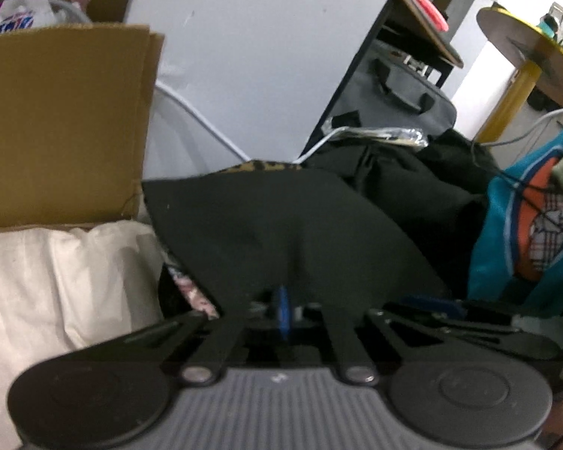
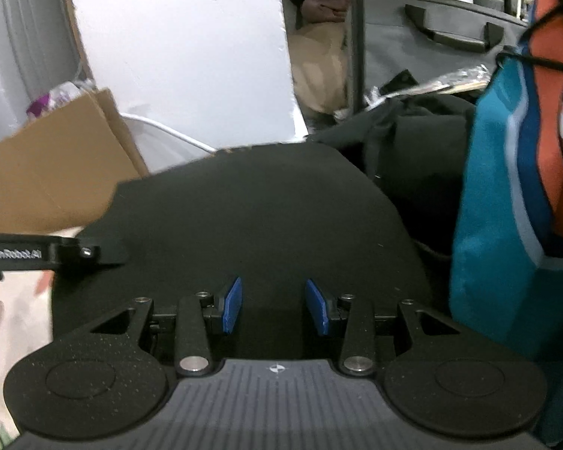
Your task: Fold clothes
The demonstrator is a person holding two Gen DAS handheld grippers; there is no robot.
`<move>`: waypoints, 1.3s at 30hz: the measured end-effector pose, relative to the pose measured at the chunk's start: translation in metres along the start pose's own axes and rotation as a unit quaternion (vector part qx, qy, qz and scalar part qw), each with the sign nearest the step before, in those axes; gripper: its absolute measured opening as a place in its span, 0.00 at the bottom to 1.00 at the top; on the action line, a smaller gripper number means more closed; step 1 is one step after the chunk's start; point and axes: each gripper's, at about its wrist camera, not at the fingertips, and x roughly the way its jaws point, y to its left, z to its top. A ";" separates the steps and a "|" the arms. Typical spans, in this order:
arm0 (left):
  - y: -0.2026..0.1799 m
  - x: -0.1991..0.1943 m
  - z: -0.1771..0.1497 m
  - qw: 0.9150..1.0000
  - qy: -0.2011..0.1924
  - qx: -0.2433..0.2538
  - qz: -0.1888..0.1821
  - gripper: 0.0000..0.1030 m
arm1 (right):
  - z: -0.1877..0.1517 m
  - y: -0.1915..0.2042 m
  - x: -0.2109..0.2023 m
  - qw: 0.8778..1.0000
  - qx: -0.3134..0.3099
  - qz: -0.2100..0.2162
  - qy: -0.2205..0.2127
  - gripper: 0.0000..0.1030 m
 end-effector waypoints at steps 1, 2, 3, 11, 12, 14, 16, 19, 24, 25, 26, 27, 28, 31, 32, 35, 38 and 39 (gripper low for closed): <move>0.001 0.002 -0.001 1.000 0.000 0.002 0.001 0.02 | -0.002 -0.005 0.001 1.000 0.003 -0.007 0.002 0.44; 0.002 0.004 -0.002 1.000 0.000 0.005 0.002 0.03 | -0.004 -0.010 0.001 1.000 0.006 -0.011 0.003 0.43; 0.003 0.005 -0.003 1.000 0.000 0.008 0.003 0.03 | -0.007 -0.015 0.000 1.000 0.009 -0.017 0.003 0.42; 0.000 0.010 -0.002 0.999 0.008 0.026 0.044 0.03 | -0.030 -0.048 -0.008 0.999 0.021 -0.047 0.006 0.41; 0.000 0.008 -0.001 0.999 0.009 0.025 0.044 0.03 | -0.033 -0.051 -0.010 0.999 0.021 -0.050 0.006 0.41; -0.001 0.005 0.001 0.999 0.010 0.023 0.044 0.03 | -0.038 -0.057 -0.014 0.998 0.028 -0.052 0.007 0.41; -0.005 -0.003 0.003 0.998 0.007 0.028 0.049 0.03 | -0.041 -0.062 -0.019 0.998 0.037 -0.054 0.007 0.41; -0.011 -0.016 0.005 0.997 -0.003 0.042 0.070 0.04 | -0.044 -0.063 -0.028 0.997 0.049 -0.060 0.007 0.41; -0.013 -0.037 0.005 0.997 -0.023 0.031 0.068 0.09 | -0.047 -0.059 -0.044 0.996 0.071 -0.047 0.000 0.41; -0.015 -0.038 0.004 0.997 -0.027 0.033 0.064 0.12 | -0.048 -0.058 -0.046 0.996 0.075 -0.043 -0.002 0.41; -0.018 -0.039 0.002 0.997 -0.029 0.038 0.060 0.14 | -0.049 -0.056 -0.048 0.996 0.073 -0.042 -0.003 0.41; -0.020 -0.039 0.000 0.997 -0.031 0.043 0.056 0.19 | -0.050 -0.055 -0.049 0.997 0.071 -0.040 -0.004 0.41; -0.022 -0.036 -0.002 0.997 -0.027 0.048 0.054 0.23 | -0.050 -0.054 -0.048 0.997 0.069 -0.040 -0.003 0.41; -0.021 -0.022 -0.010 0.996 -0.005 0.059 0.060 0.26 | -0.053 -0.051 -0.045 0.997 0.065 -0.038 0.003 0.41; -0.019 -0.018 -0.012 0.996 0.000 0.062 0.063 0.26 | -0.054 -0.051 -0.043 0.997 0.066 -0.038 0.007 0.41; -0.018 -0.014 -0.015 0.995 0.004 0.074 0.067 0.26 | -0.059 -0.051 -0.036 0.997 0.070 -0.038 0.019 0.41; -0.018 -0.016 -0.018 0.994 0.008 0.085 0.072 0.26 | -0.067 -0.048 -0.033 0.997 0.061 -0.041 0.030 0.41; -0.018 -0.017 -0.019 0.994 0.009 0.086 0.073 0.26 | -0.070 -0.048 -0.033 0.997 0.060 -0.041 0.032 0.41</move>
